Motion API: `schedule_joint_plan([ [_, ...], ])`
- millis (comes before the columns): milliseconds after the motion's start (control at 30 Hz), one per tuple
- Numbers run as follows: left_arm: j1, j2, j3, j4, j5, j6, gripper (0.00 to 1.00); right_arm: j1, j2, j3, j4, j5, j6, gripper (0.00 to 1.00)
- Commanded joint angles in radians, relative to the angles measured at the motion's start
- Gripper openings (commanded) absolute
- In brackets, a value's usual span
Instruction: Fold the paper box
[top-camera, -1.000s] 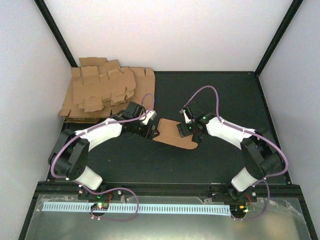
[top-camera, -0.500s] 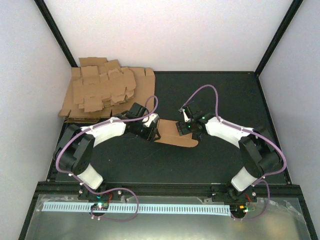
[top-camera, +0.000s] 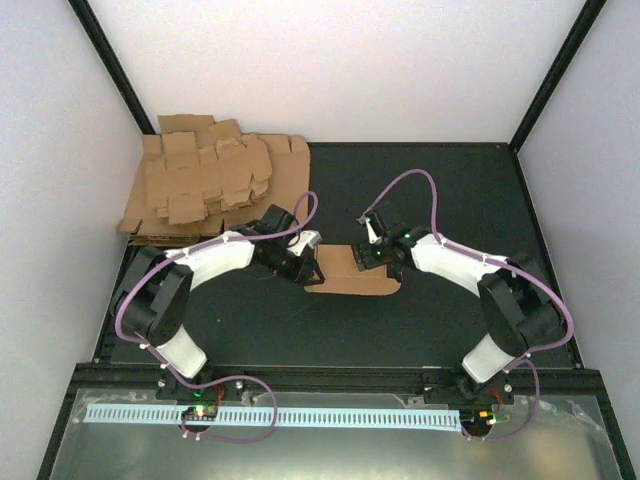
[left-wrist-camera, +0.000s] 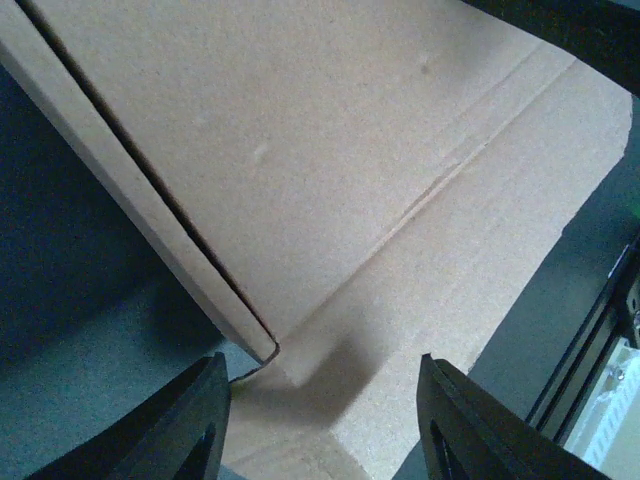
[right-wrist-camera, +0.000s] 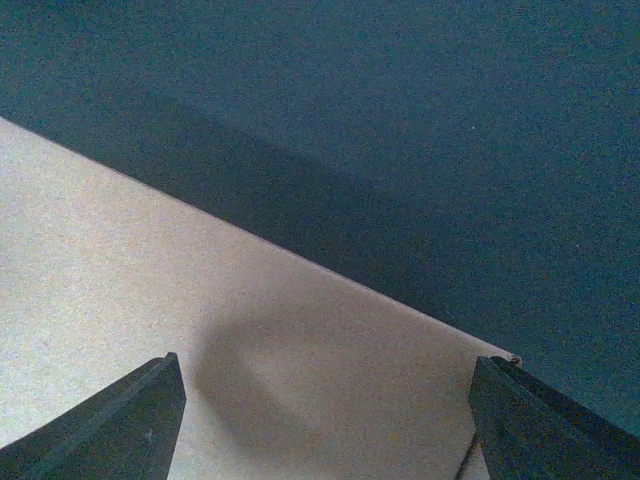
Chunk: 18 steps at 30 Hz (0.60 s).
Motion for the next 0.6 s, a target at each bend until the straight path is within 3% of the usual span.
schedule_joint_plan([
  [0,-0.004,-0.053,0.017,-0.003,-0.023,0.003,0.57,-0.002,-0.059,-0.021,-0.039,-0.013,0.005,0.82],
  [267,0.004,-0.152,-0.047,0.085,-0.109,-0.046,0.62,-0.069,-0.204,-0.052,-0.04,-0.069,0.013,0.82],
  [567,-0.011,-0.348,-0.232,0.223,-0.078,-0.17,0.62,-0.091,-0.056,0.114,-0.009,-0.332,-0.206,0.77],
])
